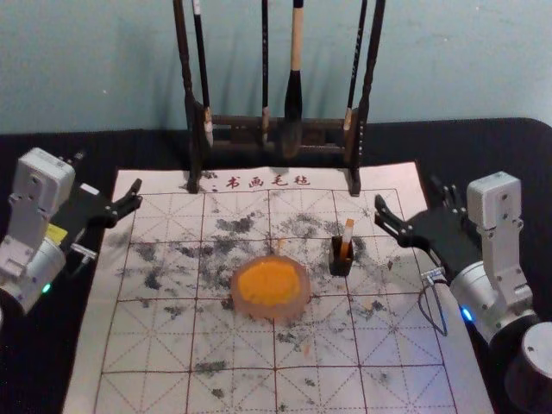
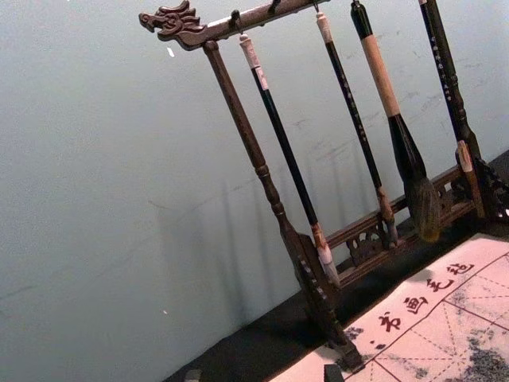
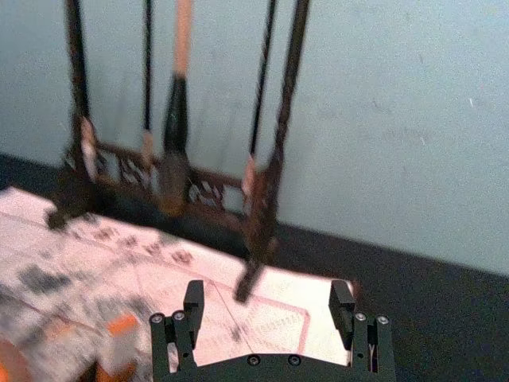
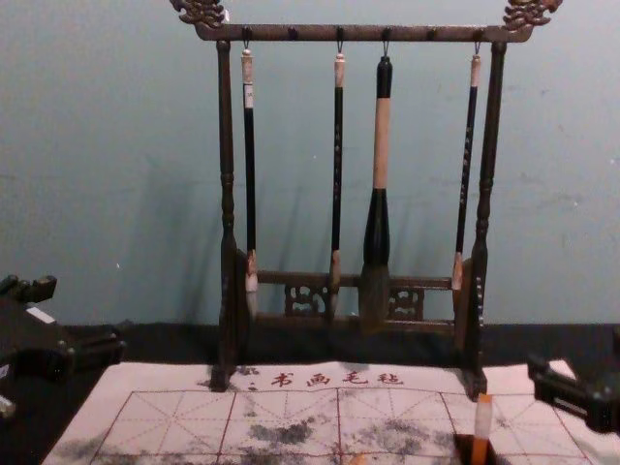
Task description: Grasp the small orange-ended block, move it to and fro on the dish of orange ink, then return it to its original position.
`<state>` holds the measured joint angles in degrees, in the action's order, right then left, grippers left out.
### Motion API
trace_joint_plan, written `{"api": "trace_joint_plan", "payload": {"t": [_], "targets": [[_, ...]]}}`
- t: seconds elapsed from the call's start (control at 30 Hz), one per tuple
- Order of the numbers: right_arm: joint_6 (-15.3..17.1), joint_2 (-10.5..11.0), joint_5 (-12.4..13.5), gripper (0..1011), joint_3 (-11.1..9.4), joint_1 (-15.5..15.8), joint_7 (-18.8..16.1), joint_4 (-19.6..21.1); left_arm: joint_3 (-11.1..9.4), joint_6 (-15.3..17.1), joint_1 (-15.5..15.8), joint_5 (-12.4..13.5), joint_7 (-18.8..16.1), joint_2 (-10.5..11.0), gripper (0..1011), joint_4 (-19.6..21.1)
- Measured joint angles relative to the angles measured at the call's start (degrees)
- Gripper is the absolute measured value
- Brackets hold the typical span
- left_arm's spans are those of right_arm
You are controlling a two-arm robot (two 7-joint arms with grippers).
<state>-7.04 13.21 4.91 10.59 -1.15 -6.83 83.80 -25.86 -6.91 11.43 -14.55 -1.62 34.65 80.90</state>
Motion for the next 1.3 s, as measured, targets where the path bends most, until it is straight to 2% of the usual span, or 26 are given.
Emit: {"api": "trace_joint_plan", "payload": {"t": [0.13,0.37,1.3], "targets": [[0.63,-0.63,-1.65,1003,-0.32,-0.67,0.69,-3.01,0.00,0.00,0.00,0.00,0.00,0.00,1001,0.00],[1.69,-1.55,-2.67,1003,-0.33,-1.56,0.05,-6.23,0.00,0.00,0.00,0.00,0.00,0.00,1001,0.00],[1.44,-1.36,-2.65,1003,-0.35,-1.42,0.22,-5.70,0.00,0.00,0.00,0.00,0.00,0.00,1001,0.00]]}}
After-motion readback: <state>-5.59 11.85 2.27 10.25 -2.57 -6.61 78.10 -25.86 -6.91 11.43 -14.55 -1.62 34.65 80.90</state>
